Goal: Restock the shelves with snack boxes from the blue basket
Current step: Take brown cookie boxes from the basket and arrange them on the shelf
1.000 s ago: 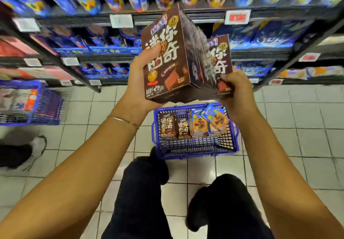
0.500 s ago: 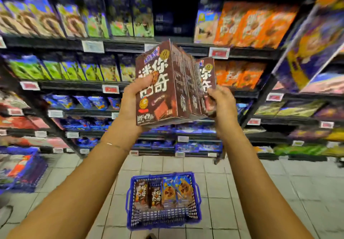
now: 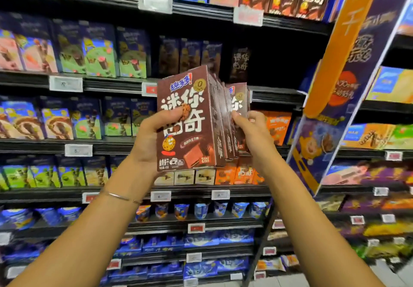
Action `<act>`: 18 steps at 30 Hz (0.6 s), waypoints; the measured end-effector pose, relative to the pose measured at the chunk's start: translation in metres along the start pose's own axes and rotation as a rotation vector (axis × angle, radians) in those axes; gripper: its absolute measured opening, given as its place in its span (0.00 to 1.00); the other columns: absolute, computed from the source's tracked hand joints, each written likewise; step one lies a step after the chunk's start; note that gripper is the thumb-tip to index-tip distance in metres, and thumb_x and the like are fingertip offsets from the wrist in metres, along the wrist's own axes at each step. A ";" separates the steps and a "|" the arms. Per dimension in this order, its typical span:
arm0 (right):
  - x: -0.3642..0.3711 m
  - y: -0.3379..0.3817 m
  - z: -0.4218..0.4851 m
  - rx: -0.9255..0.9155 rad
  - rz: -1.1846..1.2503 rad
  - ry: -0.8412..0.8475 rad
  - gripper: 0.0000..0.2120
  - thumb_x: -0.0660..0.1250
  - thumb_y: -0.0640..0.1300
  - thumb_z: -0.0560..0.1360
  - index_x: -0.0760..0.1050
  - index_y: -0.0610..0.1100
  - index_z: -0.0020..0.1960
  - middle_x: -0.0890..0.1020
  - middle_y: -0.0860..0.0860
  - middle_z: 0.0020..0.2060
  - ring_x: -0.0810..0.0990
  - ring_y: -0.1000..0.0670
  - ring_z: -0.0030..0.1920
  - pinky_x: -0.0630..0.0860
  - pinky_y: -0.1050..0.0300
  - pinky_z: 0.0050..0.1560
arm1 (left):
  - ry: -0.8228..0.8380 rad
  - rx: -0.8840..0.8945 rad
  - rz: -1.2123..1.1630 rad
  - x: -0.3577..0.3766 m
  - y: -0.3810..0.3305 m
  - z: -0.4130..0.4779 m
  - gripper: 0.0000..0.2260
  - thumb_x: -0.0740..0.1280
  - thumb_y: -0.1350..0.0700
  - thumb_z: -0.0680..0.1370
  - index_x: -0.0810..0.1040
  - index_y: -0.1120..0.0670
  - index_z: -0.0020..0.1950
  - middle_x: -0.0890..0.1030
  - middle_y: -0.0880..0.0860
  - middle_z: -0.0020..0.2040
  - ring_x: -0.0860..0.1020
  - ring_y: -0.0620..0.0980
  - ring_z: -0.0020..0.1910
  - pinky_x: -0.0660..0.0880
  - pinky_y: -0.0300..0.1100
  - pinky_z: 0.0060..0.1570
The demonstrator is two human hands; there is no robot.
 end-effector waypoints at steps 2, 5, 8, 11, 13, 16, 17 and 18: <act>-0.009 0.010 0.027 -0.031 -0.028 -0.030 0.17 0.70 0.54 0.78 0.71 0.43 0.58 0.79 0.52 0.43 0.78 0.65 0.29 0.72 0.70 0.28 | 0.013 0.032 0.016 0.008 0.000 0.024 0.27 0.86 0.53 0.55 0.89 0.59 0.52 0.88 0.58 0.51 0.87 0.56 0.47 0.85 0.52 0.48; -0.028 0.026 0.077 -0.051 0.000 0.002 0.14 0.68 0.51 0.80 0.73 0.40 0.55 0.82 0.47 0.44 0.82 0.57 0.35 0.77 0.62 0.33 | 0.007 0.077 0.031 0.016 0.000 0.067 0.26 0.86 0.53 0.55 0.89 0.58 0.52 0.88 0.58 0.51 0.87 0.56 0.47 0.85 0.53 0.47; -0.058 0.046 0.143 -0.089 0.102 -0.056 0.13 0.68 0.47 0.79 0.76 0.38 0.55 0.82 0.44 0.43 0.82 0.51 0.37 0.78 0.54 0.38 | -0.026 0.136 0.073 0.023 -0.002 0.111 0.26 0.86 0.54 0.55 0.89 0.59 0.50 0.88 0.57 0.51 0.87 0.55 0.46 0.85 0.51 0.45; -0.088 0.061 0.214 -0.113 0.135 -0.154 0.11 0.67 0.42 0.78 0.76 0.36 0.57 0.82 0.45 0.44 0.82 0.52 0.34 0.76 0.59 0.31 | -0.095 0.194 0.062 0.025 -0.002 0.150 0.25 0.85 0.55 0.59 0.87 0.59 0.55 0.87 0.58 0.53 0.87 0.56 0.48 0.84 0.54 0.51; -0.095 0.061 0.256 -0.088 0.154 -0.112 0.15 0.67 0.41 0.79 0.74 0.36 0.63 0.84 0.41 0.51 0.85 0.45 0.42 0.79 0.57 0.33 | -0.135 0.230 0.032 0.025 -0.002 0.169 0.20 0.77 0.56 0.69 0.83 0.60 0.60 0.87 0.58 0.54 0.86 0.57 0.49 0.84 0.55 0.51; -0.093 0.051 0.303 -0.063 0.093 -0.088 0.11 0.66 0.43 0.81 0.68 0.41 0.60 0.81 0.44 0.49 0.85 0.47 0.44 0.79 0.59 0.32 | -0.165 0.263 0.025 0.031 0.000 0.189 0.29 0.81 0.56 0.65 0.79 0.60 0.63 0.86 0.58 0.55 0.86 0.56 0.50 0.83 0.56 0.53; -0.091 0.045 0.313 -0.037 0.076 -0.080 0.12 0.65 0.44 0.81 0.66 0.43 0.60 0.80 0.45 0.49 0.83 0.49 0.42 0.77 0.61 0.30 | -0.173 0.269 0.030 0.032 0.002 0.194 0.35 0.84 0.55 0.60 0.79 0.60 0.64 0.86 0.58 0.55 0.86 0.56 0.50 0.83 0.56 0.54; -0.089 0.039 0.323 -0.009 0.050 -0.067 0.13 0.64 0.45 0.81 0.66 0.43 0.62 0.80 0.44 0.49 0.83 0.50 0.41 0.76 0.62 0.28 | -0.172 0.269 0.031 0.032 0.004 0.197 0.38 0.85 0.54 0.57 0.78 0.60 0.64 0.86 0.58 0.55 0.86 0.56 0.50 0.83 0.56 0.53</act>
Point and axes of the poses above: each hand's wrist, its own z-axis towards the middle knuckle, its own x-axis out of the palm, y = z × x, the point moved 3 cm from there along z, towards the middle knuckle
